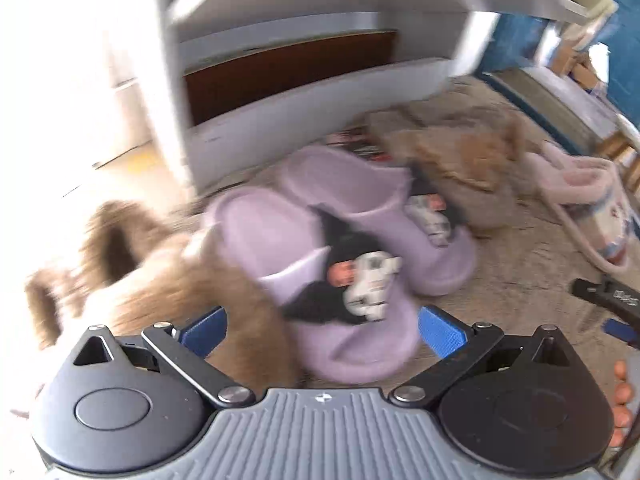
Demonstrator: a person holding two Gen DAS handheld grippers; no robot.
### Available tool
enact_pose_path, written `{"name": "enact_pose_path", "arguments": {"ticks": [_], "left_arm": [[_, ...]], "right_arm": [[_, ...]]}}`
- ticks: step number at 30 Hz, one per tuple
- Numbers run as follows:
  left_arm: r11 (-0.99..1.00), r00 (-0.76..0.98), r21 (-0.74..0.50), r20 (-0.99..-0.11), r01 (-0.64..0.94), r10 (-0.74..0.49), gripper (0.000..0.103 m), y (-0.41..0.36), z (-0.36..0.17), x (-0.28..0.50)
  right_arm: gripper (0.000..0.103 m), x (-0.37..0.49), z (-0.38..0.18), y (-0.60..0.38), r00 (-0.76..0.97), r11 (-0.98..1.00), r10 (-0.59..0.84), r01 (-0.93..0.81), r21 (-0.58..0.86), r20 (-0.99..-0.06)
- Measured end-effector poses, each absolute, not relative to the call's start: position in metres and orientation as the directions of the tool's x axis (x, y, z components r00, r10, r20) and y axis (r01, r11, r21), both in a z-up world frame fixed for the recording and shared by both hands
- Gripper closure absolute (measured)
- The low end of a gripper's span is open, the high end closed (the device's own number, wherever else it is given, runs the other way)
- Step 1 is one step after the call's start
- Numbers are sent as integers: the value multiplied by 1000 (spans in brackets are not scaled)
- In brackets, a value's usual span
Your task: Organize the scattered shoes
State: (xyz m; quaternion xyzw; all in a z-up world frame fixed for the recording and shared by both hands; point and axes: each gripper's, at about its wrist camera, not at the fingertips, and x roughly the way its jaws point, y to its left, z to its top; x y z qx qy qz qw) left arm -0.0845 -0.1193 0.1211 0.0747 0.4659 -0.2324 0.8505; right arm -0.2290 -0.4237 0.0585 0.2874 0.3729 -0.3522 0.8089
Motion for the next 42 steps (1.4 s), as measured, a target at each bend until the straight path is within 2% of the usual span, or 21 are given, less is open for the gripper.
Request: {"name": "enact_pose_path", "arguments": {"ticks": [11,14,19,30,33,35,38,41,42], "left_arm": [[933,572,13,-794,359,-208,0,-51,131,-89],[953,567,33,-809,302,-152,0,-36,127,-79],[981,573,23,-814,191,-93,1,-16,116,-56],[988,548,-144,-823,56,-151,1,19,103,-20],[984,544,-180,-824,17,-160,10,29,100,-12],[978,536,-207,-827,-11,-169,11,35,96,-6],[945,464,-308,-856,-109,-226,27,49,69,-3],[964,502,-259,-843,-63,-194,34,44,68,-9],[973,517,-226,-838,-41,-173,40,39,69,-11]], "right_arm": [[0,-218,63,-410,499,627,-329,750,209,-801],[0,-215,62,-404,512,631,-302,739,234,-804],[0,-207,55,-379,523,693,-264,688,217,-811],[0,-205,53,-366,524,717,-232,661,220,-819],[0,-206,52,-368,521,707,-231,670,226,-821],[0,-205,51,-367,522,708,-229,669,228,-821],[0,-202,53,-364,536,724,-218,649,233,-816],[0,-203,56,-361,558,742,-207,625,242,-804],[0,-202,56,-360,564,747,-204,618,245,-800]]}}
